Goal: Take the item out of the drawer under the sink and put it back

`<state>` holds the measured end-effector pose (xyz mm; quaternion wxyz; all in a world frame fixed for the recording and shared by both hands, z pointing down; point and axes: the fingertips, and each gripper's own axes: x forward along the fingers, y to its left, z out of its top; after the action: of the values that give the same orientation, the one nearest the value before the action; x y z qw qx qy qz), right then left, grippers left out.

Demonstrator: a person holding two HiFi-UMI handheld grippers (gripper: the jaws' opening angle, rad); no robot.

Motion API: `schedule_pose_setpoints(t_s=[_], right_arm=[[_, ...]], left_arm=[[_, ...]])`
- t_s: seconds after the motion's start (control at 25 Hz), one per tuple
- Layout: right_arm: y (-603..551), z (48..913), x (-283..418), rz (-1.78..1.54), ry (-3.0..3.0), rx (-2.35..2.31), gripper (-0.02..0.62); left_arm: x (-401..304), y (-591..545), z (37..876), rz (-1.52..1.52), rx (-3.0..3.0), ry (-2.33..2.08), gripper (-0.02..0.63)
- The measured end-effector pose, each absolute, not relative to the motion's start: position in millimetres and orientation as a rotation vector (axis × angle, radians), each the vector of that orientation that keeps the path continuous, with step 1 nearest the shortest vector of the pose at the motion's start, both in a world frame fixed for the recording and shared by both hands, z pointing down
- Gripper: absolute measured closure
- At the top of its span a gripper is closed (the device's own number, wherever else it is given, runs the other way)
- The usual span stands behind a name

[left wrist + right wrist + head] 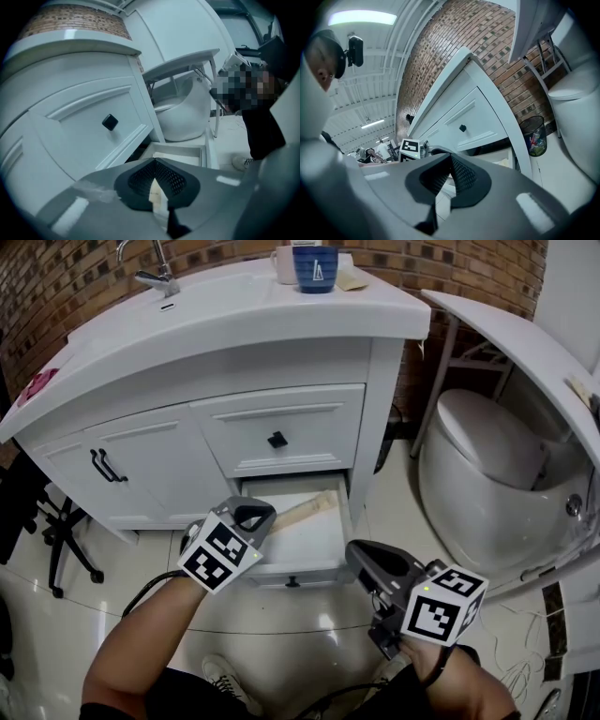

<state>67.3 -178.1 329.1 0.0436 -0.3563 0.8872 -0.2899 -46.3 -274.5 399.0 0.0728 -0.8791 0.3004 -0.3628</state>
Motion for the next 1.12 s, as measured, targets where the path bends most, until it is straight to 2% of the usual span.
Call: schedule_pose_setpoints(t_s=[0.36,0.4,0.48,0.64,0.76,1.12], right_arm=[[-189.7,339.5,60.8,-0.964,2.7,-1.065,0.591],[-189.9,340.2,60.3,-0.972,2.699,-1.062,0.591],[-190.1,341.2,58.5,-0.982,2.701,-1.058,0.591],[-189.2,342.3,52.7,-1.002,2.706,-1.034,0.591],[-188.6,340.5,52.1,-1.022,2.694,-1.009,0.591],[-187.0,338.5,54.3,-1.036,2.688,-0.978,0.591]], left_arm=[[-35.4,-312.5,487.8,-1.516,-2.479,0.575,0.598],[-33.4,-315.0,495.8,-1.55,-2.489,0.538,0.583],[-30.9,-321.6,511.1,-1.613,-2.495,0.481,0.484],[-28.0,-335.7,535.7,-1.693,-2.486,0.428,0.472],[-24.5,-335.3,555.6,-1.774,-2.508,0.382,0.418],[-19.1,-340.4,570.0,-1.863,-2.543,0.361,0.419]])
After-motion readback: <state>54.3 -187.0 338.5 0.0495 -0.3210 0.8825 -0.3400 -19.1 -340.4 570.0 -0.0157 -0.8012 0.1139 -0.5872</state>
